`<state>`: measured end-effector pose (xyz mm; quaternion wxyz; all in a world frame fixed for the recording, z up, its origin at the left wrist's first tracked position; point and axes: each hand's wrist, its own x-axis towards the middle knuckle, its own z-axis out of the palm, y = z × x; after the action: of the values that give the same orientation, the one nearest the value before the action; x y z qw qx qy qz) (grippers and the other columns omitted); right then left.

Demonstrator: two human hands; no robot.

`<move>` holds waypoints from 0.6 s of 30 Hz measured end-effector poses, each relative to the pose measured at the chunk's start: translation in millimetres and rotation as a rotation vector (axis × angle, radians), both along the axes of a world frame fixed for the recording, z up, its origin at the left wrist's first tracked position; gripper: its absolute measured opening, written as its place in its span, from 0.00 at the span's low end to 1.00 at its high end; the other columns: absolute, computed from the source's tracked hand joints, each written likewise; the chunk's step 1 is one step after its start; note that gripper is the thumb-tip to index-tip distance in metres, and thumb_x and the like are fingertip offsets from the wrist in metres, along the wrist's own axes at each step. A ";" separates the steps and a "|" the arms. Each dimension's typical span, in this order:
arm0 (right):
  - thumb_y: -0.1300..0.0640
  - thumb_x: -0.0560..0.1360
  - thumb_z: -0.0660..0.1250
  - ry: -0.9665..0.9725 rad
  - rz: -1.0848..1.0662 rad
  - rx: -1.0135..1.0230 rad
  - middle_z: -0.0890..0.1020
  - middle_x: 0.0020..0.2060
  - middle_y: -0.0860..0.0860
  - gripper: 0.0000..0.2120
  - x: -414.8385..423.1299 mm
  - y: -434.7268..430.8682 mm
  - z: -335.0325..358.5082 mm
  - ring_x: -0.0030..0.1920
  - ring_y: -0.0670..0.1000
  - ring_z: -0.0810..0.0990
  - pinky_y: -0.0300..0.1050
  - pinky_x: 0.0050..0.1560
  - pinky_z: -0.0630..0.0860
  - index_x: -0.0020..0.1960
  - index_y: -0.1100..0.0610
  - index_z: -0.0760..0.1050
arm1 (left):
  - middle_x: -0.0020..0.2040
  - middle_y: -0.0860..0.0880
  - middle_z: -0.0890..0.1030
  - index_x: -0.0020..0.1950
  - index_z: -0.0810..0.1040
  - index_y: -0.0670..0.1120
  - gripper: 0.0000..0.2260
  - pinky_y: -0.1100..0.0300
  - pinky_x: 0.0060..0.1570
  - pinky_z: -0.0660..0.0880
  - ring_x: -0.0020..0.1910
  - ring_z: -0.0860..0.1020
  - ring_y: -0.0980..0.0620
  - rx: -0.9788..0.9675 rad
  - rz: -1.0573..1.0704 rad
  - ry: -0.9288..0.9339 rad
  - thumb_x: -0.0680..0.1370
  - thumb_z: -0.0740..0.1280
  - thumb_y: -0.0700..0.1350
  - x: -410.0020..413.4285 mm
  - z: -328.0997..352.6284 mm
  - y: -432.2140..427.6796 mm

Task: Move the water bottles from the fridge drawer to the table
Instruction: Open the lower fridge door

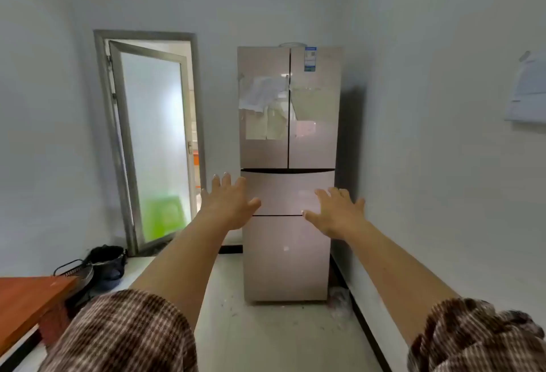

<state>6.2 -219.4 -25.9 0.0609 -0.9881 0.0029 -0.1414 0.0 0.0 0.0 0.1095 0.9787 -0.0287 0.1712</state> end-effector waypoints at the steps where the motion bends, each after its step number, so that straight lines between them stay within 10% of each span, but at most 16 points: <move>1: 0.35 0.77 0.53 -0.003 -0.008 -0.011 0.58 0.75 0.54 0.33 -0.1 -0.4 1.0 0.75 0.57 0.54 0.67 0.70 0.51 0.76 0.50 0.53 | 0.78 0.44 0.51 0.77 0.55 0.50 0.29 0.40 0.73 0.52 0.77 0.47 0.41 0.017 0.007 0.002 0.79 0.57 0.59 0.4 0.0 0.2; 18: 0.35 0.76 0.55 -0.042 -0.028 -0.056 0.61 0.74 0.54 0.33 88.0 12.0 -16.0 0.74 0.58 0.57 0.67 0.69 0.54 0.76 0.50 0.55 | 0.77 0.43 0.56 0.76 0.57 0.48 0.29 0.40 0.71 0.58 0.76 0.52 0.41 0.017 -0.015 -0.009 0.78 0.57 0.59 89.8 -19.5 8.8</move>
<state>94.3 -207.4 -41.9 0.0313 -0.9861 0.0116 -0.1627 89.8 8.8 -19.5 0.1023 0.9786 -0.0380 0.1746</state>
